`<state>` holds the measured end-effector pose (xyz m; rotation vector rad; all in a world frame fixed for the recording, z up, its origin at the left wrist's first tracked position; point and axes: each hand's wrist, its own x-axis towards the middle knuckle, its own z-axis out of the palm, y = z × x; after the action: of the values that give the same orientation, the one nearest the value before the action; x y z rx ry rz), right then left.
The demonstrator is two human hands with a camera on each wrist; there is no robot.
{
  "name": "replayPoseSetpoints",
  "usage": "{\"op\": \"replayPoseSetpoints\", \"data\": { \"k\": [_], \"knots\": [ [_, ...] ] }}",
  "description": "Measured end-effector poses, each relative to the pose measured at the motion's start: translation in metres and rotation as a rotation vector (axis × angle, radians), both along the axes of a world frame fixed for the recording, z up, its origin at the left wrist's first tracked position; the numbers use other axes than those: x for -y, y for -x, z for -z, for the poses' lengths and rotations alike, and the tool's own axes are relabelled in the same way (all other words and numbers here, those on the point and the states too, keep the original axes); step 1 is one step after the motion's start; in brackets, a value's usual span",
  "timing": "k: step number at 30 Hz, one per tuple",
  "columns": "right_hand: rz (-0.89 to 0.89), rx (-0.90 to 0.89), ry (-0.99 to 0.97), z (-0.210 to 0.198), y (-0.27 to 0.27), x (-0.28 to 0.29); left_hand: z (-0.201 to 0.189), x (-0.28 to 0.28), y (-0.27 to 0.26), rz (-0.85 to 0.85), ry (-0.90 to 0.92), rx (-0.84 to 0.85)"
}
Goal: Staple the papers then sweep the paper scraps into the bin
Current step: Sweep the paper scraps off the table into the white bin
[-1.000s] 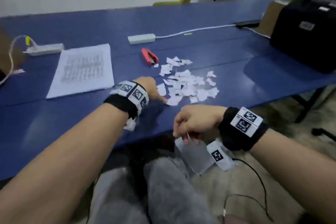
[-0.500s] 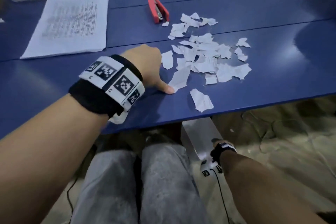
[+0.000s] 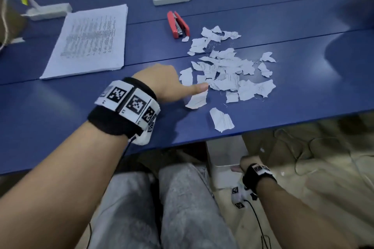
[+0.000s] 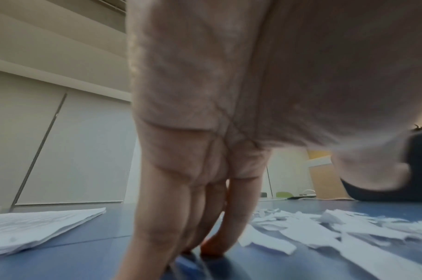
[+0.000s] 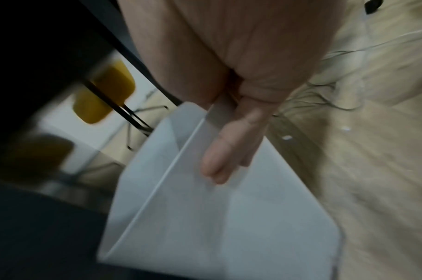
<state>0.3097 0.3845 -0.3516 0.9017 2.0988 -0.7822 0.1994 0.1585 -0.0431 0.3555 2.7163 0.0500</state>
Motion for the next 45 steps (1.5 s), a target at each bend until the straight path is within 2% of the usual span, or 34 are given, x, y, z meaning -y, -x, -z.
{"op": "replayPoseSetpoints", "data": {
  "k": [2,3,4,7,8,11,13,17,20,25,32,41,45],
  "knots": [
    [0.122,-0.063,0.019,-0.026,-0.003,0.006,-0.003,-0.007,-0.010,-0.019,-0.011,-0.002],
    [0.211,-0.154,0.001,-0.041,-0.004,0.007,-0.003,-0.010,-0.014,-0.022,-0.018,-0.005],
    [0.155,-0.206,-0.009,-0.057,-0.010,0.008,-0.003,-0.012,-0.019,-0.020,-0.030,-0.019],
    [0.244,-0.272,0.112,-0.095,-0.019,0.015,-0.001,-0.016,-0.033,-0.015,-0.081,-0.075],
    [0.314,-0.300,0.133,-0.099,-0.020,0.015,-0.001,-0.017,-0.037,0.006,-0.088,-0.087],
    [0.691,-0.403,0.308,-0.119,-0.031,0.022,0.001,-0.019,-0.055,0.083,-0.135,-0.062],
    [0.806,-0.438,0.349,-0.126,-0.035,0.022,0.005,-0.018,-0.062,0.120,-0.152,-0.019],
    [0.758,-0.499,0.345,-0.145,-0.051,0.030,0.014,-0.014,-0.072,0.178,-0.151,0.032],
    [0.787,-0.544,0.350,-0.153,-0.065,0.035,0.017,-0.013,-0.077,0.218,-0.150,0.065],
    [0.746,-0.632,0.377,-0.163,-0.086,0.037,0.015,-0.020,-0.087,0.271,-0.243,0.079],
    [0.727,-0.638,0.355,-0.182,-0.090,0.025,0.023,-0.049,-0.102,0.442,-0.128,0.099],
    [0.663,-0.613,0.373,-0.192,-0.086,0.015,0.029,-0.059,-0.139,0.544,-0.185,0.140],
    [0.681,-0.615,0.347,-0.186,-0.092,0.010,0.011,-0.059,-0.145,0.607,-0.216,0.181]
  ]
}}
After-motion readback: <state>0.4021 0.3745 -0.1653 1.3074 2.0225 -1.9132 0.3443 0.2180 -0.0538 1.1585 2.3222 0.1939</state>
